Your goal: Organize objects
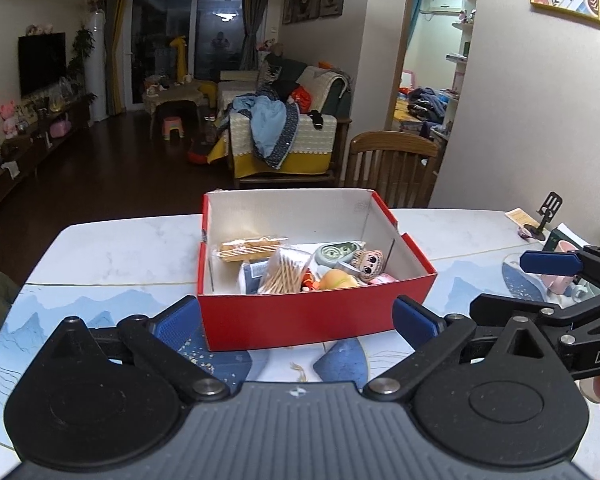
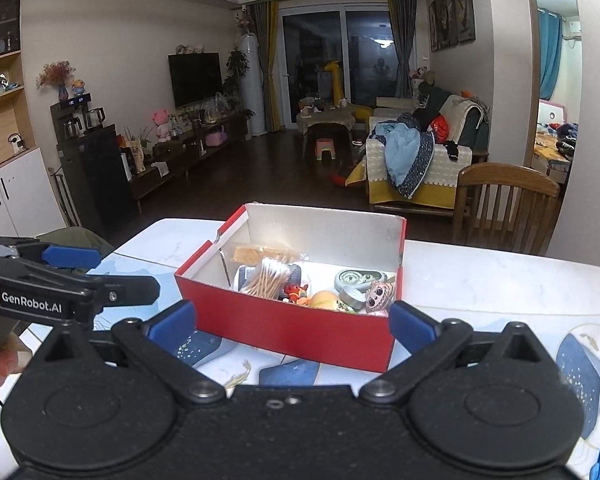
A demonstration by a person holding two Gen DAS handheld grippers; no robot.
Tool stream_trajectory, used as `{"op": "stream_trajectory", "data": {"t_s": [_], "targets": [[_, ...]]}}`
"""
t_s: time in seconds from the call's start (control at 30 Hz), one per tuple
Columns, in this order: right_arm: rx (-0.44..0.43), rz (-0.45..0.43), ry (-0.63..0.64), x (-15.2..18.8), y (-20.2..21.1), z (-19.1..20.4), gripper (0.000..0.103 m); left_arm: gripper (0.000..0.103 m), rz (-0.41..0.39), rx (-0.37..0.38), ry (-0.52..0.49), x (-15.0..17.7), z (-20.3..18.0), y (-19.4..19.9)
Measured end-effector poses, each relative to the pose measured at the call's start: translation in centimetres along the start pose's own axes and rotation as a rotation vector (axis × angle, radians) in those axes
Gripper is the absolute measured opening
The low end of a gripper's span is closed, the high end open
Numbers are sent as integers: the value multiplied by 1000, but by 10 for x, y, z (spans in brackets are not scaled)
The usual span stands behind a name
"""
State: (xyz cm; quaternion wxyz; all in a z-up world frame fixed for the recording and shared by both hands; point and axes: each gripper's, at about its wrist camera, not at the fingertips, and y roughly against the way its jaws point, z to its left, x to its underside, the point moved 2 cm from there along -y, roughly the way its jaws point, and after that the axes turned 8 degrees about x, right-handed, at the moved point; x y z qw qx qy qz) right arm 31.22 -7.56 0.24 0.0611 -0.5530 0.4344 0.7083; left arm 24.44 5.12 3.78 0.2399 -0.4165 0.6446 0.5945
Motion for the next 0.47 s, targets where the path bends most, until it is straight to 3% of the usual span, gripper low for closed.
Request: {"op": "stream_trajectory", "data": {"t_s": [0.47], "targets": [[0, 9, -8, 7, 8, -4, 103, 103, 2, -11, 20, 3, 0, 6]]}}
